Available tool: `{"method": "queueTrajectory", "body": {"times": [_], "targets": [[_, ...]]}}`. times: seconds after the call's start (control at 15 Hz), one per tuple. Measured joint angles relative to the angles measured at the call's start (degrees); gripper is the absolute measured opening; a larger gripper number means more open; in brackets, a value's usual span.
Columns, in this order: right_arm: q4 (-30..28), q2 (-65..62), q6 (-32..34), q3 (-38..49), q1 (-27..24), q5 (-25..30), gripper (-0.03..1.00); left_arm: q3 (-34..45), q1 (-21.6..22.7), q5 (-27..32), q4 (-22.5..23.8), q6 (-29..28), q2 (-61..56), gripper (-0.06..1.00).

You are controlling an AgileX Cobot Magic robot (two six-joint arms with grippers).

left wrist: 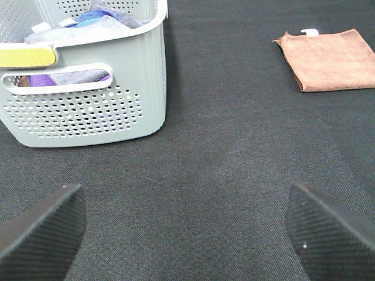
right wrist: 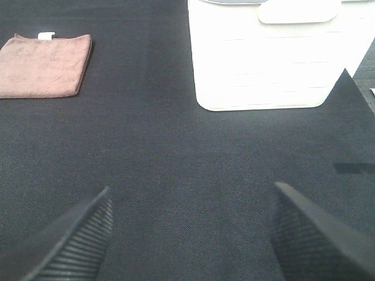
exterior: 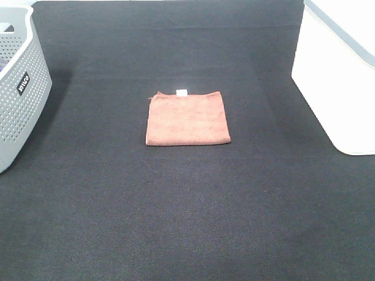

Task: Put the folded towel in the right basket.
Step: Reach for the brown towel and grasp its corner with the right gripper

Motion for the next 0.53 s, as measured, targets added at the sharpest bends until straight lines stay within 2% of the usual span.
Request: {"method": "queueTrajectory", "body": {"times": [0.4, 0.53], "targets": [[0.0, 0.1, 0.0, 0.0, 0.0, 0.0, 0.70, 0.0, 0.0, 0.0, 0.0, 0.0, 0.0, 0.88], [0.1, 2.5, 0.0, -0.9, 0.0, -1.9, 0.70, 0.0, 0.0, 0.0, 0.0, 0.0, 0.0, 0.88]]}}
